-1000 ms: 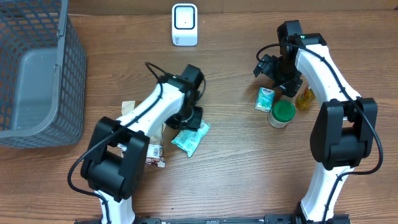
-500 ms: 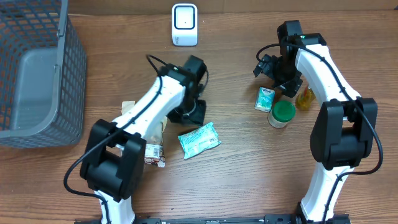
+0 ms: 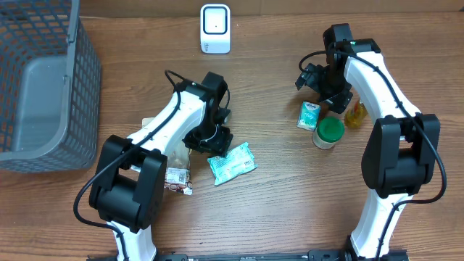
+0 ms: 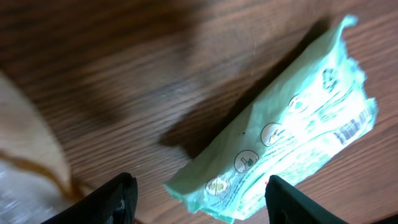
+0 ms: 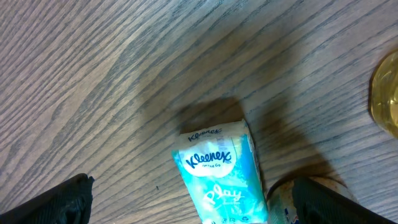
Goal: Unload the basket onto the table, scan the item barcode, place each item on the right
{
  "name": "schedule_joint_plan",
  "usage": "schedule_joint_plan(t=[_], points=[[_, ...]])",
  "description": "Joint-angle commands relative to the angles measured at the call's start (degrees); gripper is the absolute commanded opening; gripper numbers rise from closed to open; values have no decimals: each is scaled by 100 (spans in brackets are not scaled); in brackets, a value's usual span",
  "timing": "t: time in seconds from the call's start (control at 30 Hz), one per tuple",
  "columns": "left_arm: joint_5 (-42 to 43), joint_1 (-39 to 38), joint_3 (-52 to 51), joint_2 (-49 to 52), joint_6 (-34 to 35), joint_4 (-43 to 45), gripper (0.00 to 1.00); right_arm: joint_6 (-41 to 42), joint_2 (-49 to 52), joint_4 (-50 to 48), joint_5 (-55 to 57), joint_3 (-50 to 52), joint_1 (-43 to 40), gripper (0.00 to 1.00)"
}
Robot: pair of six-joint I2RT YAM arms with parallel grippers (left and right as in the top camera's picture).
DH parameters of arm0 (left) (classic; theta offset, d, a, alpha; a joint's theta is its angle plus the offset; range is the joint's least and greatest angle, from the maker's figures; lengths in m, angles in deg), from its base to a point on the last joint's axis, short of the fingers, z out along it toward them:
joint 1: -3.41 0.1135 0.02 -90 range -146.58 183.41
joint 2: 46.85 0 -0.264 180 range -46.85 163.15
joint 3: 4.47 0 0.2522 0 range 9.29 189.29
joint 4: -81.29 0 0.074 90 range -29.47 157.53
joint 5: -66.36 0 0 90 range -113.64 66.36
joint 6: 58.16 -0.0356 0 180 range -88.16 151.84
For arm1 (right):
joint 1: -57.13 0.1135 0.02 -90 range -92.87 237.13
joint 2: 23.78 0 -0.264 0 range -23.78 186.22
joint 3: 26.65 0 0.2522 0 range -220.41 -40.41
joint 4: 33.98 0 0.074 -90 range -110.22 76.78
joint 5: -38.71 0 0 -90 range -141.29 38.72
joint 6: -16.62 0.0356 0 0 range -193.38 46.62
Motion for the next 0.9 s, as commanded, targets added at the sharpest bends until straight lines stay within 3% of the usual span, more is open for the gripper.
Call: schedule_joint_plan(t=[0.0,0.5,0.67,0.87], points=[[341,-7,-278,-120,-424,162,68,-24,-125,-17,-7,-155,-22,100],[1003,48,-925,-118,-654,798,65,-24,-125,-17,-7,-155,-22,100],[1294,55,-1091,-118,-656,1014,47,-24,-125,-17,-7,-155,-22,100],[1547,63,-1110,-118,-656,1071,39,-24,-125,-17,-7,-155,-22,100]])
